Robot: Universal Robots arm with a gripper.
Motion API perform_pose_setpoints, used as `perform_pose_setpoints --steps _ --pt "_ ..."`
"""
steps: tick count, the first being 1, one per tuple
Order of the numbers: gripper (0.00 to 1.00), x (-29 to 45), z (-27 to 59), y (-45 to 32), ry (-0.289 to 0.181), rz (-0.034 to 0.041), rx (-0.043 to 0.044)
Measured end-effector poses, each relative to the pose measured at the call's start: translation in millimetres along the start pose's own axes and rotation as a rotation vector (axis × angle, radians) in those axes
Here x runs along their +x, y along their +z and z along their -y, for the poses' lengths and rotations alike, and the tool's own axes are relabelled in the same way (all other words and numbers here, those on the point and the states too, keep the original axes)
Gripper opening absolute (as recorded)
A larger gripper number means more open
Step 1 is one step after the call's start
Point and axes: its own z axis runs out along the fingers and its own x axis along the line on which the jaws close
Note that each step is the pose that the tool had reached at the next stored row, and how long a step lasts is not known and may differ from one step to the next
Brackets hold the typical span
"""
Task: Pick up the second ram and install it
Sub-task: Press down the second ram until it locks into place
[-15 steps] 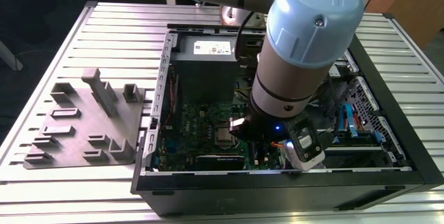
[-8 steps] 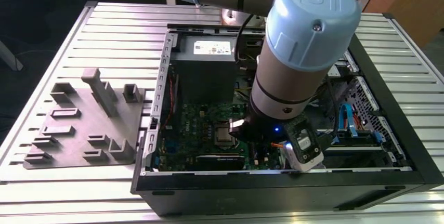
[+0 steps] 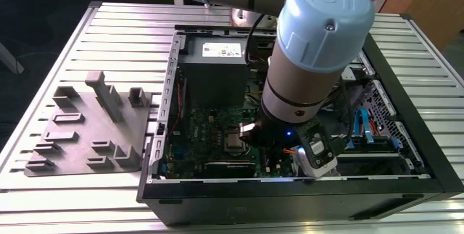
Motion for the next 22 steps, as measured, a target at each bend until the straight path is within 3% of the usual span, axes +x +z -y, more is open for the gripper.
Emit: perform_pose_setpoints --steps 22 --pt "0.07 0.2 0.5 6.6 0.0 -0.0001 -0.0003"
